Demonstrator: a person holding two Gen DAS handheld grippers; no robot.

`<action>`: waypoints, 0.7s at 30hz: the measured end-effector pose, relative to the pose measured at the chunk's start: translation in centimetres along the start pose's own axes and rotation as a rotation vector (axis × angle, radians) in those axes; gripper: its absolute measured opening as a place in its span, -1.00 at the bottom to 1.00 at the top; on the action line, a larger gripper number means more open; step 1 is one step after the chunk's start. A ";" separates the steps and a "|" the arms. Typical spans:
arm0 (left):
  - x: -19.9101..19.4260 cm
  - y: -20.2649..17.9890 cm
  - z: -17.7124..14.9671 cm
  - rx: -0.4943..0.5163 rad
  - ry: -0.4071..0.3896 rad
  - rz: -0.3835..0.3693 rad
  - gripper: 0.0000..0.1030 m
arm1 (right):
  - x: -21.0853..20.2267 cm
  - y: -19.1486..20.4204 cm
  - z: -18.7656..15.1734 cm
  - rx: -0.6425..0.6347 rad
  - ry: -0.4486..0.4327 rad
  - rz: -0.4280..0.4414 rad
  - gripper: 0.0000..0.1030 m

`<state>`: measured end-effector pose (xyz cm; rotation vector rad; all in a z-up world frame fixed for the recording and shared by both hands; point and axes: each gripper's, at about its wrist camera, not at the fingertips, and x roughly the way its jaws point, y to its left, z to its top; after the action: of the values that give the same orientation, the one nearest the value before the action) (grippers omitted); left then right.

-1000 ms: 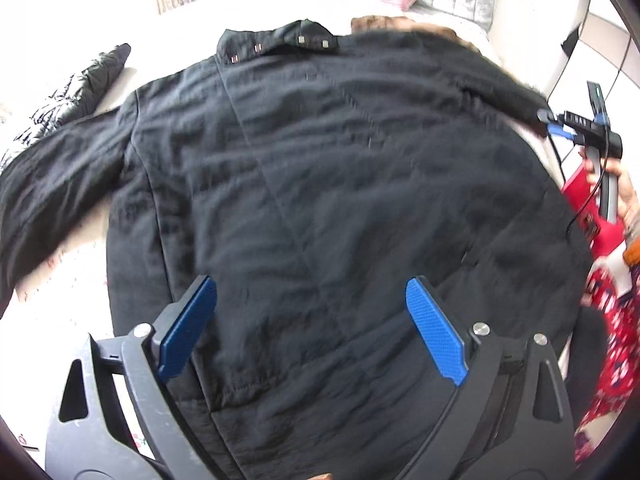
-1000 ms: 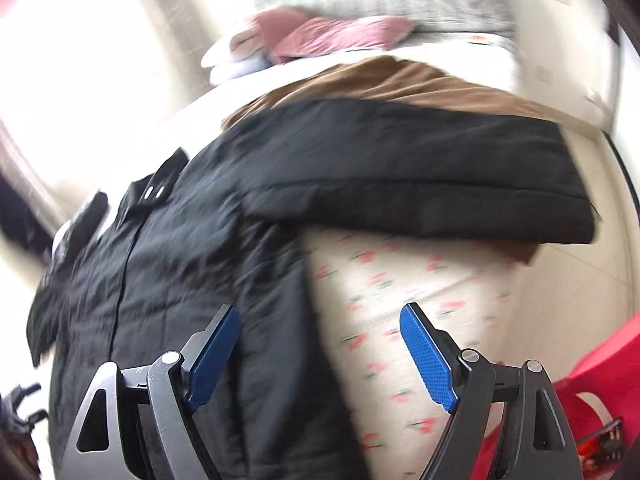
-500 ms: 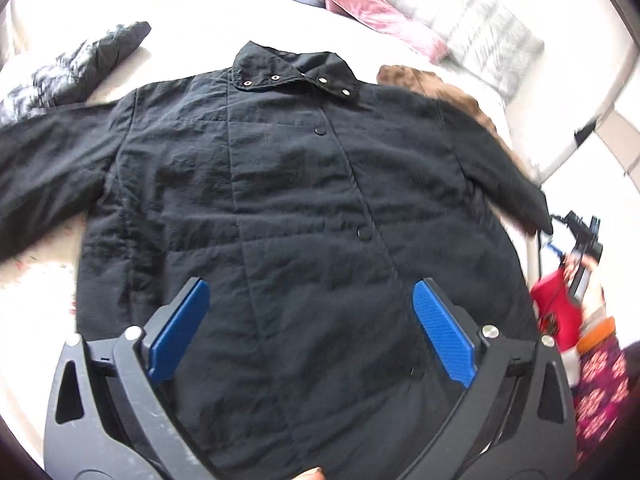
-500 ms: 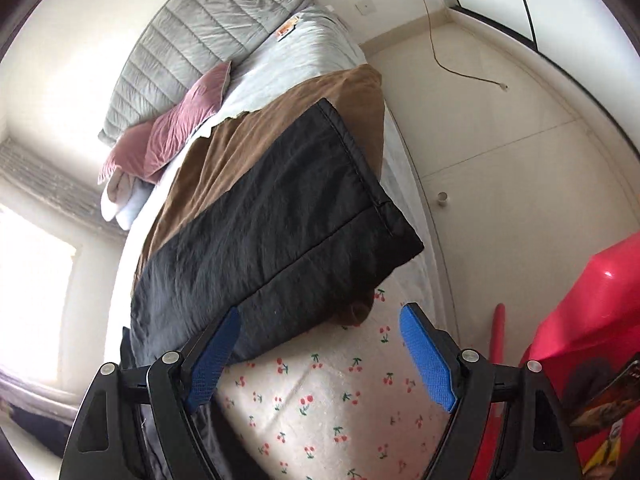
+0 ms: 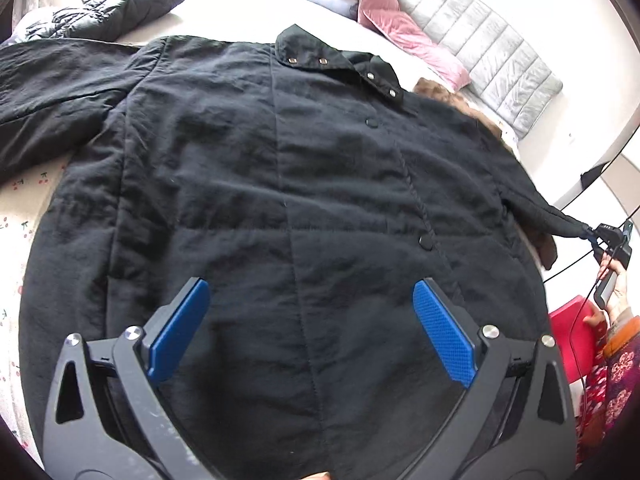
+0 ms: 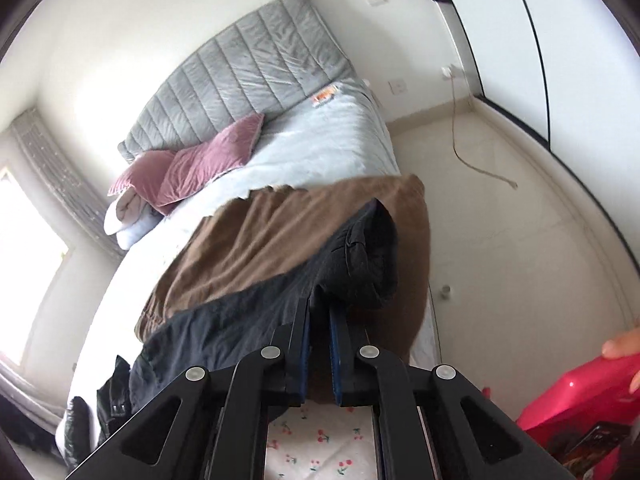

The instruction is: Fold large clothes

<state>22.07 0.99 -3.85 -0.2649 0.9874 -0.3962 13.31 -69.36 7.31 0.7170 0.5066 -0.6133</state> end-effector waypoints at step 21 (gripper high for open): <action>-2.0 1.8 0.6 -0.035 -0.044 -0.033 0.97 | -9.5 36.0 -10.7 -0.778 0.050 0.579 -0.85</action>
<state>21.94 3.50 -2.71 -0.3206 0.9484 -0.4020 28.24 -36.85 22.28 0.1108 0.5030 0.1606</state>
